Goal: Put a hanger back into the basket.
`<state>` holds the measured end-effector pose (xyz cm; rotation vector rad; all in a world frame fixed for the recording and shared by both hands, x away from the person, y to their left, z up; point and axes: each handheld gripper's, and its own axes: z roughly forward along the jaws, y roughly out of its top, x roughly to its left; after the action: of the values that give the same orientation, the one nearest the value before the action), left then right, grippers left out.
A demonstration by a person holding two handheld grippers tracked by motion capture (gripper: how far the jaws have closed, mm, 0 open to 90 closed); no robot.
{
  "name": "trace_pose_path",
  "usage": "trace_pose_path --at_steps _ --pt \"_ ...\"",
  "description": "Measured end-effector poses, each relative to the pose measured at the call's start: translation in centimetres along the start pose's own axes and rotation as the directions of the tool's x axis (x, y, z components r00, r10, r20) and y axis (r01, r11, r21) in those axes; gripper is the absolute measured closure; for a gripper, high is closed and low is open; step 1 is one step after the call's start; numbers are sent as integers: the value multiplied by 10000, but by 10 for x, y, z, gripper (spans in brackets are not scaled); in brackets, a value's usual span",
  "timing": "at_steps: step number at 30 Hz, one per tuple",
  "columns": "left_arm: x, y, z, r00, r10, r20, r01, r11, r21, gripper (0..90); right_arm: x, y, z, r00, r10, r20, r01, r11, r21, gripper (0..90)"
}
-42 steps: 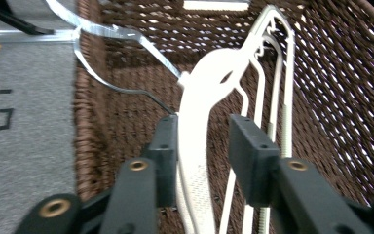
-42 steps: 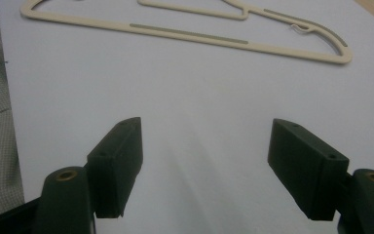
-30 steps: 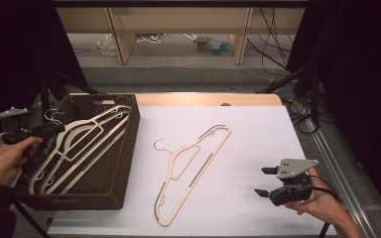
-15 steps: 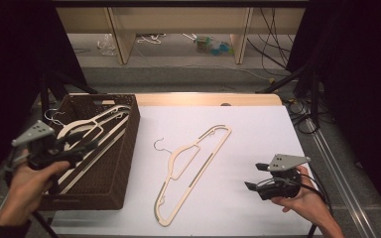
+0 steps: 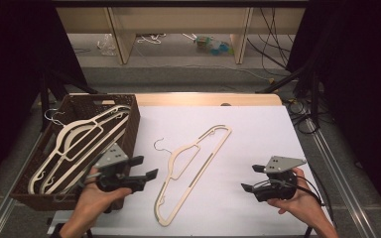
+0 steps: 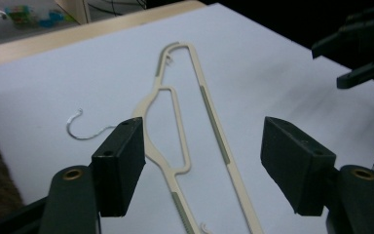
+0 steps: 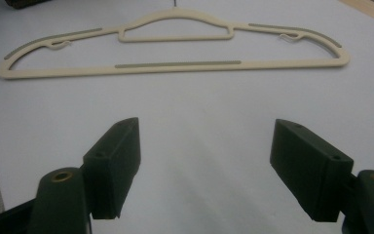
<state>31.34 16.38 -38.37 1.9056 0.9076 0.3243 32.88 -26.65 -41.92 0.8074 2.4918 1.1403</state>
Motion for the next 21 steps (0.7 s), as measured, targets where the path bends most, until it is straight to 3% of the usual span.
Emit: trace_pose_path --at_steps 3,6,7,8,12,13,15,17,19,21 --pt "-5 -6 22 10000 -9 76 5 9986 532 313 1 -1 1 9999 -60 -117 61 10000 21 281" --pt "-4 -12 39 9997 199 -105 -185 9931 1157 312 2 -1 2 9999 20 -143 -19 10000 53 281" --pt "-2 -17 50 9996 115 -263 -79 9910 1339 312 3 -2 2 9999 20 -136 -19 10000 40 281" --pt "-2 -17 50 9996 115 -263 -79 9910 1339 314 3 -2 2 9999 20 -136 -19 10000 40 281" --pt "7 -25 63 9987 186 -473 -86 9790 2036 324 3 -2 1 9998 23 -182 -22 10000 61 281" --pt "9 -28 67 9984 18 -557 110 9733 2291 329 3 -3 1 9998 11 -202 -9 10000 57 281" --pt "10 -31 70 9979 -22 -641 173 9715 2365 329 3 -3 1 9998 1 -198 0 10000 44 281" --pt "10 -34 72 9987 53 -502 86 9617 2738 330 2 -4 2 9997 -52 -218 54 10000 66 281" --pt "8 -37 77 9979 161 -621 16 9613 2754 330 2 -4 2 9998 12 -201 -10 10000 83 281" --pt "8 -38 80 9973 396 -625 -195 9552 2952 330 2 -5 3 9996 -37 -278 40 9999 112 281"
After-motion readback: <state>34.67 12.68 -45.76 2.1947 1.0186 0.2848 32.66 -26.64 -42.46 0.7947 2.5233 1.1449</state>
